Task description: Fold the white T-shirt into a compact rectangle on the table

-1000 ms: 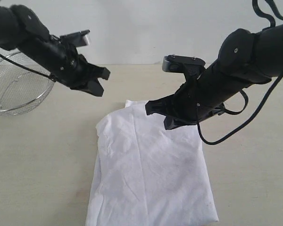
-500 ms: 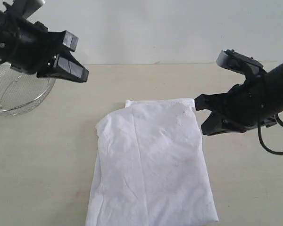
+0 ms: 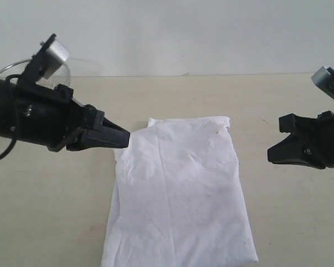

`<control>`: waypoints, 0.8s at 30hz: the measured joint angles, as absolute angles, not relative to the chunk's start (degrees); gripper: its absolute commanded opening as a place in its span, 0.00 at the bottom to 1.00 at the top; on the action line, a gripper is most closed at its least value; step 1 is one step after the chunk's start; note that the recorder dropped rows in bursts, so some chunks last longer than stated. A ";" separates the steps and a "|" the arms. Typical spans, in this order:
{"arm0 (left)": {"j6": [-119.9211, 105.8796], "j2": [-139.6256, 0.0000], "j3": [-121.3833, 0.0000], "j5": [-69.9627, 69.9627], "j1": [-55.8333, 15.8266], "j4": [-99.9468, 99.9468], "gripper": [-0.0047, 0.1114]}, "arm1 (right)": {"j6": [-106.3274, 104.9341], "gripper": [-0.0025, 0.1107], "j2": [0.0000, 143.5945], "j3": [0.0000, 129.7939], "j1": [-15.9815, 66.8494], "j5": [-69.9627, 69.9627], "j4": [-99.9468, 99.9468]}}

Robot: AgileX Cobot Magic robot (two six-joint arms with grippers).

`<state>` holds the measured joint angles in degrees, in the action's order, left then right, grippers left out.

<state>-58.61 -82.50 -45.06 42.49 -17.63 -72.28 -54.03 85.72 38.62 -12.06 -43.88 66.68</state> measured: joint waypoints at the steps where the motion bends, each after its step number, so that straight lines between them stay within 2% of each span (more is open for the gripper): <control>1: -59.03 -83.88 -45.06 42.49 -17.63 -72.66 0.08 | -54.32 0.02 85.72 38.62 -12.06 -43.31 66.52; 3: -59.43 -86.56 -45.06 42.49 -17.63 -72.94 0.08 | -54.60 0.08 86.15 38.62 -12.06 -43.02 66.52; 8: -63.44 -92.91 -45.06 42.37 -17.63 -75.09 0.08 | -54.85 0.49 90.64 38.62 -12.06 -44.82 66.97; 9: -64.44 -93.54 -45.06 42.37 -17.63 -75.71 0.08 | -54.98 0.53 91.80 38.62 -12.06 -45.55 67.38; 24: -71.11 -95.40 -45.06 42.72 -17.63 -79.66 0.08 | -60.82 0.53 101.87 38.62 -11.40 -47.34 74.98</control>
